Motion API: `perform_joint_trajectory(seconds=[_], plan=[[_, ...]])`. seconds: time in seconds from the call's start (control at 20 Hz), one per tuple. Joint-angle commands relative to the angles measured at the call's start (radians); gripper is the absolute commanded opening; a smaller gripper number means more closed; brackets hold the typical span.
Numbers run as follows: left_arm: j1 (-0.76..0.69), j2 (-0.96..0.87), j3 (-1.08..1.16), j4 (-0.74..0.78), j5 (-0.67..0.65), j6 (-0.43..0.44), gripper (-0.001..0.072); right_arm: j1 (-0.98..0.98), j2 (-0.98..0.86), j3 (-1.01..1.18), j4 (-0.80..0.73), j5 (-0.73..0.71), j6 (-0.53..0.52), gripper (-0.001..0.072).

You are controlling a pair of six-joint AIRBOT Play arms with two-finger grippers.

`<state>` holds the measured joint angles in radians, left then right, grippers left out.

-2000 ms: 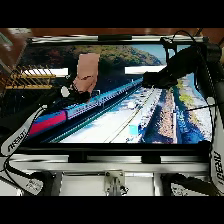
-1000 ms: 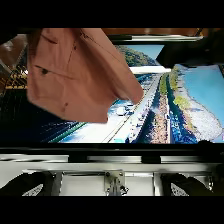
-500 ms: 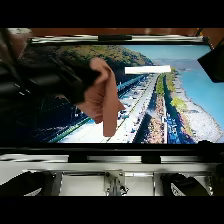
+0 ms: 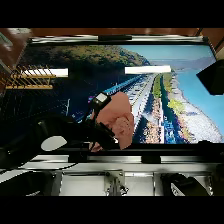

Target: Fold the shirts.

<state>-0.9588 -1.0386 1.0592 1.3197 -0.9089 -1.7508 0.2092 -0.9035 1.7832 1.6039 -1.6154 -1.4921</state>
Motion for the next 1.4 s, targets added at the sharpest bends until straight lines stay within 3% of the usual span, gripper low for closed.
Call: perform_joint_trajectory(seconds=[0.0,0.2,0.25,0.35,0.6,0.8,0.85,1.0,1.35], plan=[[-0.013,0.008,-0.083,0.017,-0.100,-0.062,0.0046,0.000,0.000,-0.143,0.088,0.003,0.016,0.0597],[-0.013,0.046,-0.083,0.113,-0.267,-0.103,0.0047,0.000,-0.003,-0.443,0.175,0.148,0.002,0.0601],[-0.013,0.056,-0.083,0.143,-0.303,-0.115,0.0047,0.000,-0.014,-0.505,0.182,0.192,0.002,0.0658],[-0.013,0.075,-0.083,0.177,-0.352,-0.121,0.0047,0.000,-0.070,-0.586,0.202,0.243,0.001,0.0670],[-0.013,0.103,-0.082,0.203,-0.399,-0.122,0.0046,-0.018,-0.342,-0.639,0.271,0.218,-0.109,0.0669],[-0.013,0.145,-0.082,0.301,-0.478,-0.156,0.0046,-0.090,-0.552,-0.639,0.606,0.115,-0.249,0.0668],[-0.011,0.156,-0.082,0.340,-0.498,-0.167,0.0047,-0.085,-0.575,-0.644,0.625,0.095,-0.275,0.0669],[0.028,0.171,-0.082,0.364,-0.523,-0.166,0.0047,-0.064,-0.587,-0.744,0.584,0.112,-0.294,0.0668],[0.083,0.171,-0.082,0.364,-0.524,-0.166,0.0047,-0.012,-0.587,-0.942,0.646,0.238,-0.263,0.0666]])
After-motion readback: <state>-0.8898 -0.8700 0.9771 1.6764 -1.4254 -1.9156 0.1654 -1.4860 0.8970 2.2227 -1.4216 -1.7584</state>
